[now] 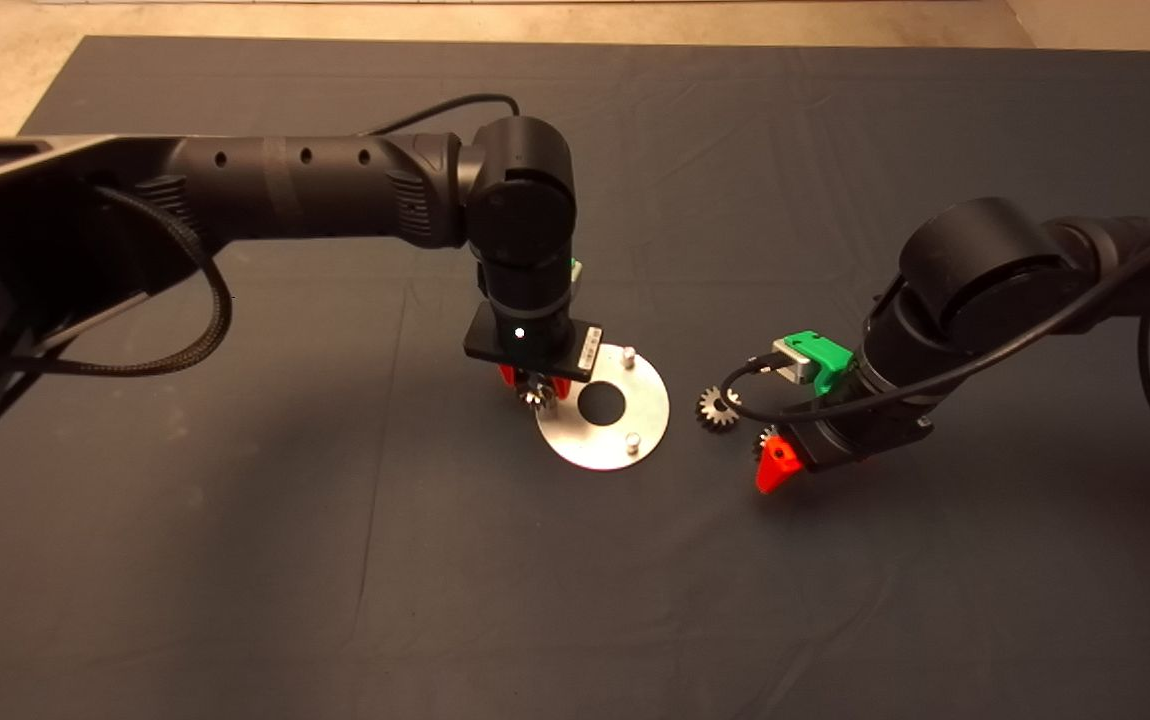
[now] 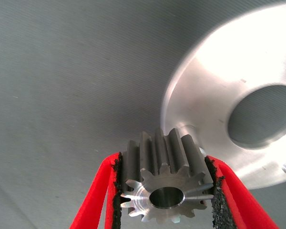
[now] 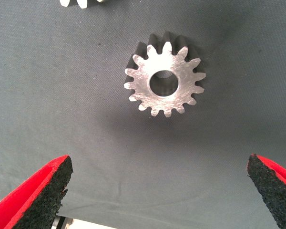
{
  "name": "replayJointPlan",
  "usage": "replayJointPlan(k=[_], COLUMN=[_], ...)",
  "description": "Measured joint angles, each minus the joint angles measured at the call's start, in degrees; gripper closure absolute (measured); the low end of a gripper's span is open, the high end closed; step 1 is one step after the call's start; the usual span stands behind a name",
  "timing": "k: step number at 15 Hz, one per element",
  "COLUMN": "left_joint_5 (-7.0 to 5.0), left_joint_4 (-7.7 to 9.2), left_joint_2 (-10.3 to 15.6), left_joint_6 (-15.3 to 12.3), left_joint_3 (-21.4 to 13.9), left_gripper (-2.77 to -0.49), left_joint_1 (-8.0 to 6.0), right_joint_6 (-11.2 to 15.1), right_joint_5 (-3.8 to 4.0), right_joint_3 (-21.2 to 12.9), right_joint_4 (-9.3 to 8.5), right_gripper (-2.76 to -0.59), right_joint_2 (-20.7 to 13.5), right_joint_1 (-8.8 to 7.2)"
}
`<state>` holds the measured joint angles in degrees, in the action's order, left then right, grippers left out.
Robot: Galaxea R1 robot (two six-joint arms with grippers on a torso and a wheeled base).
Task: Install three planetary gears onto the carrier pins
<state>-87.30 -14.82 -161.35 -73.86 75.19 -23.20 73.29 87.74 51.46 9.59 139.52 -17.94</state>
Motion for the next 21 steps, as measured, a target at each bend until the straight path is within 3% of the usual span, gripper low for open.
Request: replayJointPlan(k=[21], left_joint_5=[0.04], left_joint_4=[0.65], left_joint_2=[-0.73], left_joint_6=[-0.26], left_joint_3=[0.11], left_gripper=[-0.95], left_joint_1=[0.01], right_joint_6=[0.00], right_joint_5=[0.00], right_joint_3=[0.00], right_joint_4=[0.00], right_gripper=[-2.73], right_joint_2=[0.00], right_joint_1=[0.00])
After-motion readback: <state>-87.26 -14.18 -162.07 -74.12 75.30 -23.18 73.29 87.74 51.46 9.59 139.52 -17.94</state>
